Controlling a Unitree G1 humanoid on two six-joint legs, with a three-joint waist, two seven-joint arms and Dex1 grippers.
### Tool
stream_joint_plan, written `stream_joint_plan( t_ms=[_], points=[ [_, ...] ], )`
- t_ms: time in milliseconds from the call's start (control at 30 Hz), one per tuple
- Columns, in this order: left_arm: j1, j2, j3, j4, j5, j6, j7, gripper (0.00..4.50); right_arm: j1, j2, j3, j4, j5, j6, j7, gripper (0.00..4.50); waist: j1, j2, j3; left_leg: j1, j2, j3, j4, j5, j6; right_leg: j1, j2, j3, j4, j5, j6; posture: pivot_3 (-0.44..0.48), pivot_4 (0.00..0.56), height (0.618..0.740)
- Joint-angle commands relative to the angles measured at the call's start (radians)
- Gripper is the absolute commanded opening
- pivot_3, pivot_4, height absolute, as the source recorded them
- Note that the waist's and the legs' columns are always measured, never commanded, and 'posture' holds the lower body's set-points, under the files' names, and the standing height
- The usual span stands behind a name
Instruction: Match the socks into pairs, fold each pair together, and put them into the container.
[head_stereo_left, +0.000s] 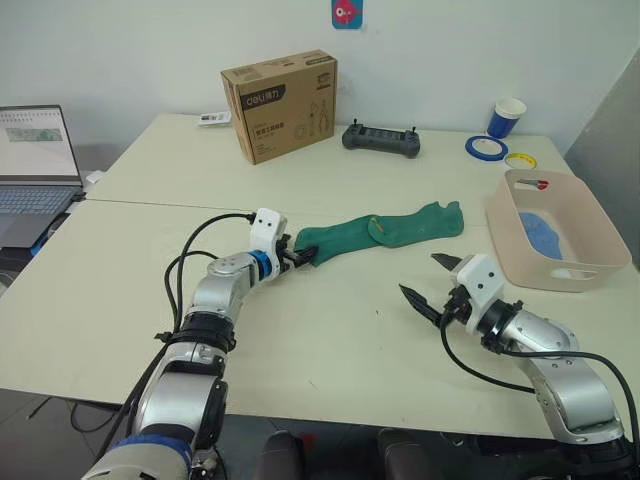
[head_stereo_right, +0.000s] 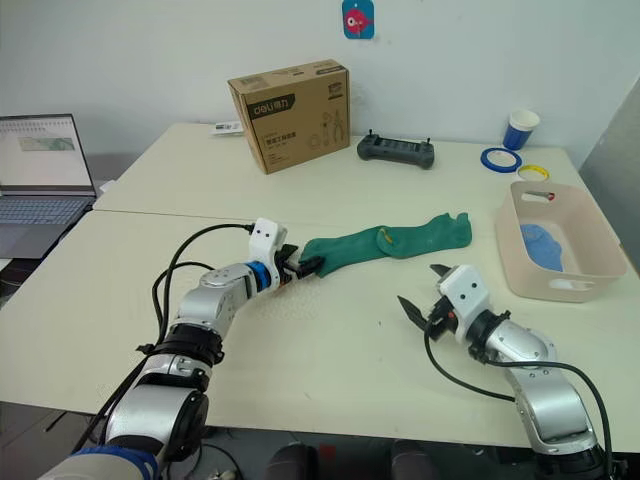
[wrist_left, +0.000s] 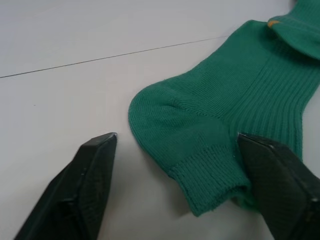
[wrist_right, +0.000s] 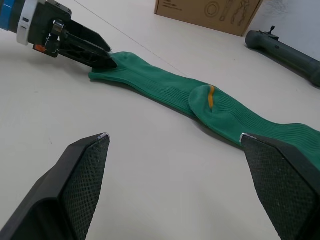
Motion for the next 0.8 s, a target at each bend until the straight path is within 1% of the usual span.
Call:
stream_joint_plan(
  t_ms=[33, 100, 200, 233, 300, 333, 433, 500, 533, 600, 633, 733, 767, 800],
  points=[
    [0.008, -0.010, -0.016, -0.046, 0.000, 0.005, -0.041, 2.67, -0.012, -0.001, -0.005, -0.029, -0.009, -0.011, -0.011, 4.50, 0.000, 0.000, 0.000, 0.000, 0.000, 0.000, 0.000, 0.000, 0.000, 0.000, 0.000, 0.000, 0.000, 0.000, 0.000, 0.000, 0.150, 0.740],
    [0.023, -0.008, -0.016, -0.085, -0.003, 0.020, -0.051, 2.03, -0.020, 0.003, 0.005, -0.028, -0.009, -0.008, -0.010, 4.50, 0.000, 0.000, 0.000, 0.000, 0.000, 0.000, 0.000, 0.000, 0.000, 0.000, 0.000, 0.000, 0.000, 0.000, 0.000, 0.000, 0.150, 0.740],
    [0.027, -0.008, -0.013, -0.092, 0.003, 0.026, -0.045, 1.06, -0.032, 0.006, 0.013, -0.005, -0.016, -0.019, -0.009, 4.50, 0.000, 0.000, 0.000, 0.000, 0.000, 0.000, 0.000, 0.000, 0.000, 0.000, 0.000, 0.000, 0.000, 0.000, 0.000, 0.000, 0.150, 0.740],
    [0.030, -0.007, -0.011, -0.100, 0.001, 0.031, -0.044, 0.66, -0.037, 0.008, 0.016, 0.003, -0.018, -0.020, -0.010, 4.50, 0.000, 0.000, 0.000, 0.000, 0.000, 0.000, 0.000, 0.000, 0.000, 0.000, 0.000, 0.000, 0.000, 0.000, 0.000, 0.000, 0.150, 0.740],
    [0.045, -0.007, -0.001, -0.143, -0.016, 0.068, -0.040, 0.08, -0.049, 0.012, 0.020, 0.008, -0.015, -0.018, -0.006, 4.50, 0.000, 0.000, 0.000, 0.000, 0.000, 0.000, 0.000, 0.000, 0.000, 0.000, 0.000, 0.000, 0.000, 0.000, 0.000, 0.000, 0.150, 0.740],
    [0.055, -0.008, 0.005, -0.173, -0.028, 0.093, -0.036, 0.04, -0.054, 0.013, 0.022, 0.007, -0.010, -0.015, -0.002, 4.50, -0.001, 0.000, 0.000, 0.000, 0.000, 0.000, 0.000, 0.000, 0.000, 0.000, 0.000, 0.000, 0.000, 0.000, 0.000, 0.000, 0.150, 0.740],
    [0.144, 0.008, 0.018, -0.366, -0.082, 0.230, -0.043, 0.04, -0.065, 0.005, 0.030, 0.008, -0.002, -0.014, 0.026, 4.50, -0.005, 0.000, 0.000, 0.000, 0.000, 0.000, 0.000, 0.000, 0.000, 0.000, 0.000, 0.000, 0.000, 0.000, 0.000, 0.000, 0.150, 0.740],
    [0.244, 0.041, 0.024, -0.557, -0.172, 0.392, -0.084, 0.04, -0.068, -0.004, 0.030, 0.036, -0.007, -0.029, 0.041, 4.50, -0.008, 0.000, 0.000, 0.000, 0.001, 0.000, -0.001, 0.000, 0.000, -0.001, 0.000, 0.000, 0.000, 0.000, 0.000, 0.000, 0.150, 0.740],
    [0.289, 0.060, 0.040, -0.642, -0.217, 0.477, -0.085, 0.04, -0.071, -0.008, 0.028, 0.048, -0.007, -0.033, 0.049, 4.50, -0.011, 0.000, 0.000, 0.000, 0.001, 0.000, -0.001, 0.000, 0.000, -0.001, 0.000, 0.000, 0.000, 0.000, 0.000, 0.000, 0.150, 0.740],
    [0.357, 0.086, 0.078, -0.783, -0.291, 0.614, -0.062, 0.04, -0.085, -0.006, 0.022, 0.065, 0.009, -0.030, 0.064, 4.50, -0.017, 0.000, 0.000, 0.000, 0.002, 0.000, -0.002, 0.000, 0.000, -0.001, 0.000, 0.000, 0.000, 0.000, 0.000, 0.000, 0.150, 0.740],
    [0.376, 0.093, 0.088, -0.829, -0.314, 0.658, -0.050, 0.04, -0.091, -0.004, 0.020, 0.070, 0.017, -0.029, 0.069, 4.50, -0.019, -0.001, 0.001, 0.000, 0.002, -0.001, -0.002, 0.000, 0.000, -0.001, 0.000, 0.000, 0.001, 0.000, 0.000, 0.000, 0.150, 0.740],
    [0.480, 0.103, 0.125, -1.042, -0.432, 0.843, -0.010, 0.04, -0.119, -0.014, 0.037, 0.103, 0.027, -0.042, 0.114, 4.50, -0.022, -0.001, 0.001, 0.001, 0.002, -0.001, -0.001, 0.000, 0.000, 0.000, 0.000, -0.001, 0.001, 0.000, 0.000, 0.000, 0.150, 0.740],
    [0.519, 0.104, 0.123, -1.111, -0.464, 0.884, -0.003, 0.04, -0.129, -0.016, 0.040, 0.123, 0.027, -0.054, 0.128, 4.50, -0.024, -0.001, 0.001, 0.001, 0.001, -0.001, -0.001, 0.000, 0.000, 0.000, -0.001, 0.000, 0.001, 0.000, 0.000, 0.000, 0.150, 0.740],
    [0.553, 0.113, 0.101, -1.156, -0.463, 0.877, -0.001, 0.04, -0.136, -0.017, 0.043, 0.145, 0.023, -0.067, 0.139, 4.50, -0.025, -0.001, 0.001, 0.001, 0.001, 0.000, -0.001, 0.000, 0.000, 0.000, -0.001, 0.000, 0.001, 0.000, 0.000, 0.000, 0.150, 0.740]
  ],
)
